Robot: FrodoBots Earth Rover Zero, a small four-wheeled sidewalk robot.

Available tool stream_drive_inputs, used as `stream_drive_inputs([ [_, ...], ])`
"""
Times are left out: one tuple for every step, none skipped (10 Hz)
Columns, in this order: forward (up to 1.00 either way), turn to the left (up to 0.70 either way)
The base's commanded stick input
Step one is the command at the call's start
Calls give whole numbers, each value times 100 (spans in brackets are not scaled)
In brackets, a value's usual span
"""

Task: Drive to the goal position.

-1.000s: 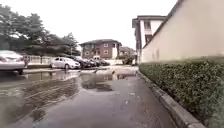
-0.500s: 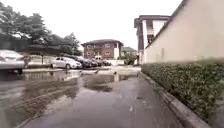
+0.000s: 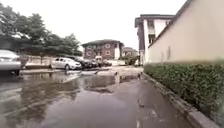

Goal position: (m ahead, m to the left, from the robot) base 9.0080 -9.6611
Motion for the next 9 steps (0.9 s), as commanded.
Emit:
stream_drive_inputs([
  [70, 0],
  [70, 0],
  [70, 0],
  [70, 0],
  [70, 0],
  [70, 0],
  [70, 0],
  [70, 0],
  [70, 0],
])
